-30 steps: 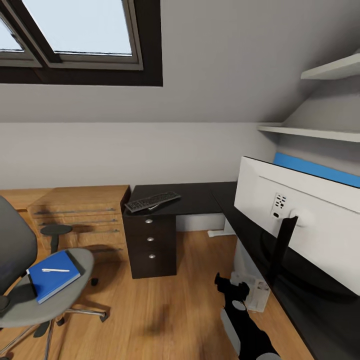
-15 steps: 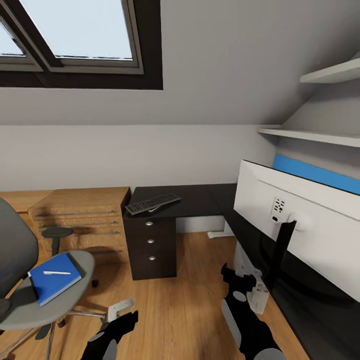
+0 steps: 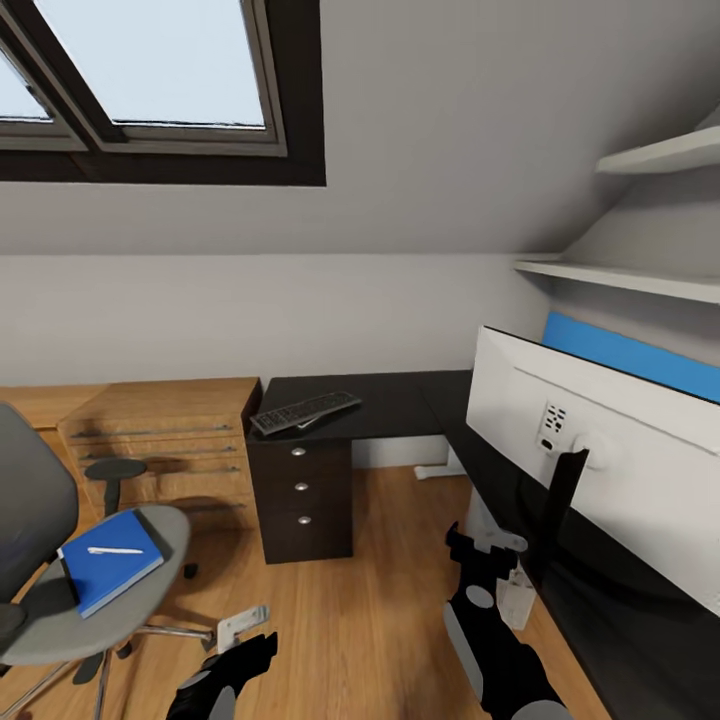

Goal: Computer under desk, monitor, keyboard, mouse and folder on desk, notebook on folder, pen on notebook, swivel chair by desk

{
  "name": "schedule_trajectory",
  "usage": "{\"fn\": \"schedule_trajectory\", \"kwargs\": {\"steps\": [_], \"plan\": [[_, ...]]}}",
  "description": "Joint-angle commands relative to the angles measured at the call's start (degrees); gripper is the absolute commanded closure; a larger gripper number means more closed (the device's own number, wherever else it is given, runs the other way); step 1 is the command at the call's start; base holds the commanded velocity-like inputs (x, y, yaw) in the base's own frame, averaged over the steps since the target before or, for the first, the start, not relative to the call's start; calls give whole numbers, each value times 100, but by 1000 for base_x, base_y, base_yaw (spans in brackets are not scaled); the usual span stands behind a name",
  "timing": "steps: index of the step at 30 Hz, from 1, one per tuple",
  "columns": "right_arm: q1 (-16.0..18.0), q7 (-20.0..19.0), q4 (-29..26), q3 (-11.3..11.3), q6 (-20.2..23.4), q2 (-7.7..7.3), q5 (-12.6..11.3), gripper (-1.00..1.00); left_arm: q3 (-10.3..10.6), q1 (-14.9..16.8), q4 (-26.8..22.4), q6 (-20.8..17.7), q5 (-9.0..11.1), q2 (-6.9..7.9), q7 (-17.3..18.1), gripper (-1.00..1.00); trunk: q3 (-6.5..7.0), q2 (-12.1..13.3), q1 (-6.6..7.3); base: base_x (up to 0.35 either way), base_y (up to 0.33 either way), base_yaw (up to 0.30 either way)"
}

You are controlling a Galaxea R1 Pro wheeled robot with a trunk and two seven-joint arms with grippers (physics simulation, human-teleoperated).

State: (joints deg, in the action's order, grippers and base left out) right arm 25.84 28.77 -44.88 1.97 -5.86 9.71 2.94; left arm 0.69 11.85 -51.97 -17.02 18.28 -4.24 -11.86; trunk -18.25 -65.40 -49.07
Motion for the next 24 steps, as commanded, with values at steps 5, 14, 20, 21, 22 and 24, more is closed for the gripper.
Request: {"fn": "schedule_trajectory", "kwargs": {"steps": [5, 14, 20, 21, 22, 24], "plan": [[1, 3, 25, 22, -24, 1, 102, -100, 9, 2, 84, 178, 55, 4, -43, -100, 48, 77, 44, 0, 0, -154], [0, -16, 243, 38, -22, -221, 90, -100, 5, 2, 114, 374, 61, -5, -36, -100, 89, 77, 44, 0, 0, -206], [0, -19, 327, 46, -27, -262, 82, -100, 16, 2, 116, 547, 62, -12, -36, -100, 117, 77, 44, 0, 0, -220], [0, -20, 333, 47, -27, -265, 83, -100, 16, 2, 116, 563, 62, -13, -37, -100, 121, 77, 44, 0, 0, -221], [0, -20, 338, 48, -28, -267, 83, -100, 17, 2, 116, 575, 62, -15, -39, -100, 126, 77, 44, 0, 0, -221], [0, -20, 349, 49, -28, -272, 83, -100, 18, 2, 116, 600, 62, -20, -37, -100, 135, 77, 44, 0, 0, -221]]}}
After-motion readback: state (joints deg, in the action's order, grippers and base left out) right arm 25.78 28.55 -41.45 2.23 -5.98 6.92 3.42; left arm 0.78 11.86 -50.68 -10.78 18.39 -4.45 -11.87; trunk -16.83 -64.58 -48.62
